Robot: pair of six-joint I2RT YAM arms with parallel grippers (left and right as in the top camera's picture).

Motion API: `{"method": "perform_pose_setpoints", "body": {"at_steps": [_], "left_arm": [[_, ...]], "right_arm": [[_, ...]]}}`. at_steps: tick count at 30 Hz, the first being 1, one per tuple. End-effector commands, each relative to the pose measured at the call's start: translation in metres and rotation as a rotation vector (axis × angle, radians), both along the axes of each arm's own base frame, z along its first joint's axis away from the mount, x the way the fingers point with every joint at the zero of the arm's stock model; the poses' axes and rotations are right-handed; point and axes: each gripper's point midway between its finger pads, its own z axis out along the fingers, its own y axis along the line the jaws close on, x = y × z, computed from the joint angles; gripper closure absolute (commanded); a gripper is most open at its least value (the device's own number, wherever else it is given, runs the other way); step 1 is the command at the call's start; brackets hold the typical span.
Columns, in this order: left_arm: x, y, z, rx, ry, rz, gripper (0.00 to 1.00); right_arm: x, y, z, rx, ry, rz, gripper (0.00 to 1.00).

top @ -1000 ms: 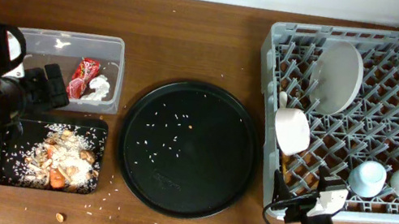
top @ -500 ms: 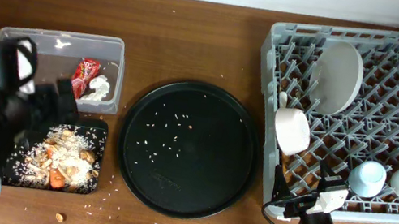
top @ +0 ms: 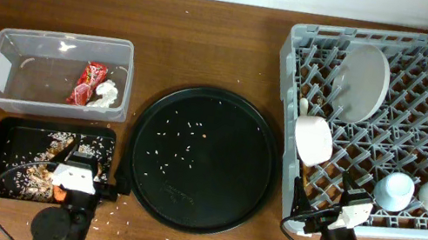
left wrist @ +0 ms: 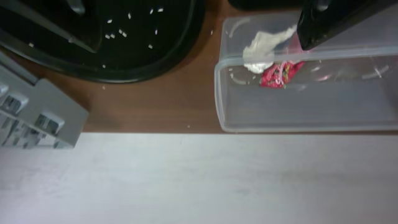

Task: Sort waste into correct bins and load items into the dishwasher rack

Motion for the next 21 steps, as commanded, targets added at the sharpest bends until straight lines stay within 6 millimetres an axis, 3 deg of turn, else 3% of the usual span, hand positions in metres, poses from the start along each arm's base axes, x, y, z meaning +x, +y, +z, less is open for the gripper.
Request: {"method": "perform_pose_setpoints", "body": {"at_steps": [1,21], "left_arm": [[0.0034,0.0153,-0.0156,0.019,0.01,0.06,0.01],[0.0034,0.0171,-0.0154,0.019,0.009,0.067,0.01]], "right_arm": [[-0.0001,-0.0007,-0.0023,-0.003,0.002,-0.001,0.01],[-0.0001,-0.0008,-0.0023,-0.003,0.002,-0.001,0.01]]}}
